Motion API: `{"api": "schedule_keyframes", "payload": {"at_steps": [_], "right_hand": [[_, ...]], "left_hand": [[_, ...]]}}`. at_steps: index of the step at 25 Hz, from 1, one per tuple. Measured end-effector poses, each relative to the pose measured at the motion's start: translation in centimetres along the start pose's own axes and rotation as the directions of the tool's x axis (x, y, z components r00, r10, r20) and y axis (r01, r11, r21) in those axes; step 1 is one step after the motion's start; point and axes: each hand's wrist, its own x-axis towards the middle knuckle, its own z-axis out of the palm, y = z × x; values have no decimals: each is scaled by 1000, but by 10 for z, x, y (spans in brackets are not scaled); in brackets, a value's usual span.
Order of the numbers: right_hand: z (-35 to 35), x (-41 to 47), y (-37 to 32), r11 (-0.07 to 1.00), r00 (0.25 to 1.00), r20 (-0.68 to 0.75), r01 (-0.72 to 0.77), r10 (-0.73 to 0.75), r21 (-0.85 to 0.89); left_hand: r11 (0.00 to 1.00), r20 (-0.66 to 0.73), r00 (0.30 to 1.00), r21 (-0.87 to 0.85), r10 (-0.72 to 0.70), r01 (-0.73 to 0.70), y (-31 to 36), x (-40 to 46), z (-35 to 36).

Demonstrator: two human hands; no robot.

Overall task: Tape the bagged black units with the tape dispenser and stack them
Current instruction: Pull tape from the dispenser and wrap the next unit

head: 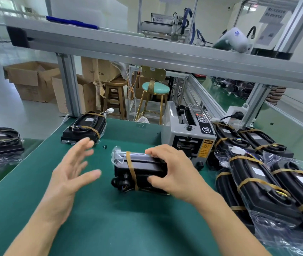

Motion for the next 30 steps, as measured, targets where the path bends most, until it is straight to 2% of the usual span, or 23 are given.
{"api": "schedule_keyframes", "payload": {"at_steps": [2, 3, 5, 8, 10, 13, 15, 18, 20, 24, 28, 30], "right_hand": [[7, 2, 1, 998, 998, 57, 22, -18, -65], [11, 2, 1, 998, 998, 66, 26, -22, -54], [16, 1, 2, 1000, 998, 64, 25, -24, -15], [15, 0, 8, 999, 996, 83, 12, -15, 34], [14, -2, 11, 997, 996, 84, -8, 1, 76], [14, -3, 12, 994, 996, 84, -25, 16, 104], [12, -1, 12, 995, 995, 95, -26, 17, 96], [11, 1, 12, 995, 992, 125, -39, 27, 96], [10, 0, 12, 995, 991, 133, -43, 31, 91], [9, 2, 10, 994, 992, 121, -41, 29, 102], [12, 1, 10, 995, 994, 104, -35, 25, 90], [13, 1, 9, 997, 993, 119, -2, -7, 72]], "left_hand": [[944, 131, 984, 294, 116, -151, 9, 3, 6], [919, 181, 977, 354, 113, -172, 10, 4, 10], [933, 180, 979, 326, 94, -150, 9, 2, 18], [988, 60, 996, 137, 71, -78, 8, 3, 21], [989, 27, 996, 124, 81, -84, 9, 6, 22], [974, 188, 977, 186, 96, -132, 14, 4, 20], [924, 333, 933, 298, 135, -239, 20, 4, 14], [821, 406, 883, 404, 233, -403, 26, 9, 8], [848, 376, 897, 374, 230, -374, 26, 11, 10], [981, 227, 971, 161, 69, -108, 15, 9, 13], [995, -5, 998, -78, 55, -56, 10, 13, 8], [999, -33, 999, -32, 39, -40, 6, 20, 15]]}}
